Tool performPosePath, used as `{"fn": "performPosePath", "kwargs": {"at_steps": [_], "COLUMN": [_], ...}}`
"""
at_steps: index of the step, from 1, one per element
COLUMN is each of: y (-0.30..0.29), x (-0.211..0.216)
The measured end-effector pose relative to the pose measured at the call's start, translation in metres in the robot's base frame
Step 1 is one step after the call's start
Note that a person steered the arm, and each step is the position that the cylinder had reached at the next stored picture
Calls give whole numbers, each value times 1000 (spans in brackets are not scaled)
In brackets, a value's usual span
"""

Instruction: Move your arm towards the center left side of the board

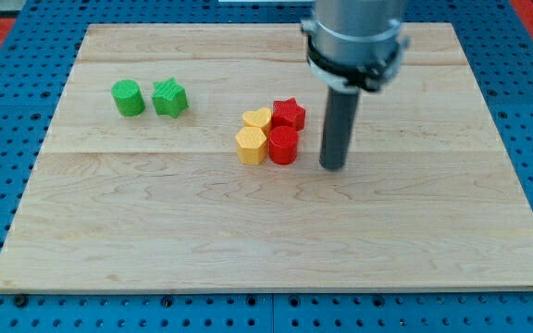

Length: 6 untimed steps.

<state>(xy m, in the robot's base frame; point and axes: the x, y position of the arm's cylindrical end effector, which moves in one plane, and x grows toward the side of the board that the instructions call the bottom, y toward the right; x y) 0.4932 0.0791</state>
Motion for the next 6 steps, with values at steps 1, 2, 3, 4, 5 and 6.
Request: {"fn": "performPosePath", "kwargs": {"at_steps": [1, 2, 3, 4, 5, 6], "y": [-65, -171, -245, -295, -318, -326], "x": [47, 49, 30, -19, -80, -117]}}
